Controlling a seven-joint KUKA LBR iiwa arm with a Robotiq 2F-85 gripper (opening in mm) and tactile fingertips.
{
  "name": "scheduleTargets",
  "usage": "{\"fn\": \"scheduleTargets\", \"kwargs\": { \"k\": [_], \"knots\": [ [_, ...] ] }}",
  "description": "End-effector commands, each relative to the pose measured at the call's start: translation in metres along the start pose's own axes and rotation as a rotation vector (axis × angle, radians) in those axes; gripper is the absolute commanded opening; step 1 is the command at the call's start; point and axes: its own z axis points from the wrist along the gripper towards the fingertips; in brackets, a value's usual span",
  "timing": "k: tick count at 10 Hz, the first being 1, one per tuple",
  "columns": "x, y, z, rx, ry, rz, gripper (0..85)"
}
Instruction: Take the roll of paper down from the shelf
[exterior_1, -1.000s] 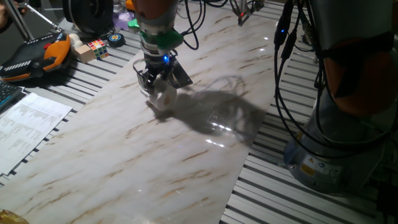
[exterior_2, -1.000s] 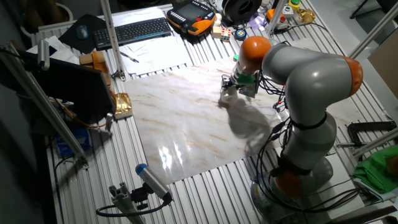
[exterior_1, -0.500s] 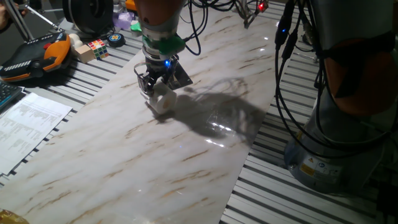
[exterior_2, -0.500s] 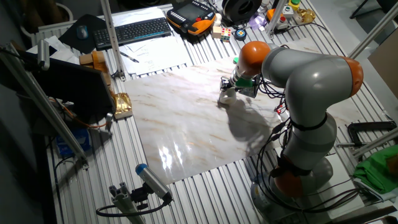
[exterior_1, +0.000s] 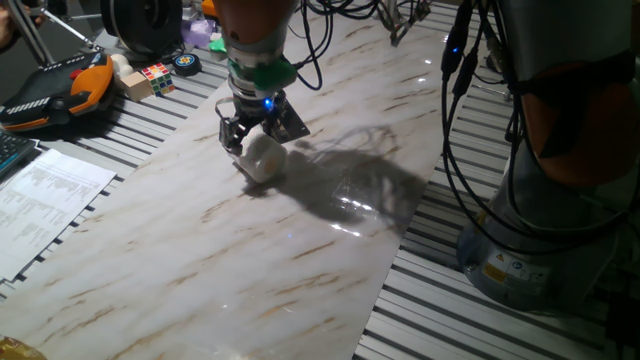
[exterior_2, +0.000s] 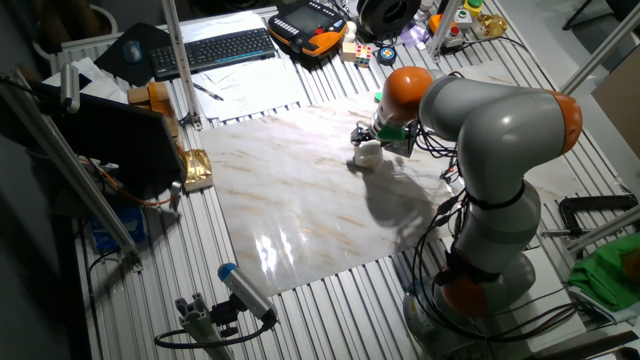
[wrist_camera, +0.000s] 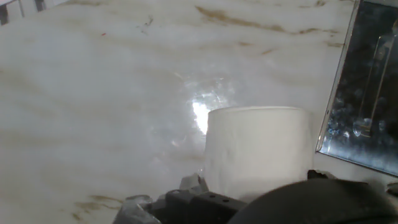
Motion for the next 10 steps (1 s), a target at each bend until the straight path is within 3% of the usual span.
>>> {"fn": "scheduleTargets", "kwargs": {
  "k": [1, 3, 5, 8, 10],
  "knots": [
    [-0.001, -0.001, -0.002, 0.006, 0.002, 0.0, 85.0],
    [-0.004, -0.003, -0.007, 0.019, -0.001, 0.002, 85.0],
    [-0.007, -0.007, -0.022, 0.045, 0.004, 0.004, 85.0],
    [-0.016, -0.025, -0.059, 0.068, 0.028, 0.019, 85.0],
    [-0.022, -0.041, -0.08, 0.071, 0.038, 0.024, 80.0]
  ]
}}
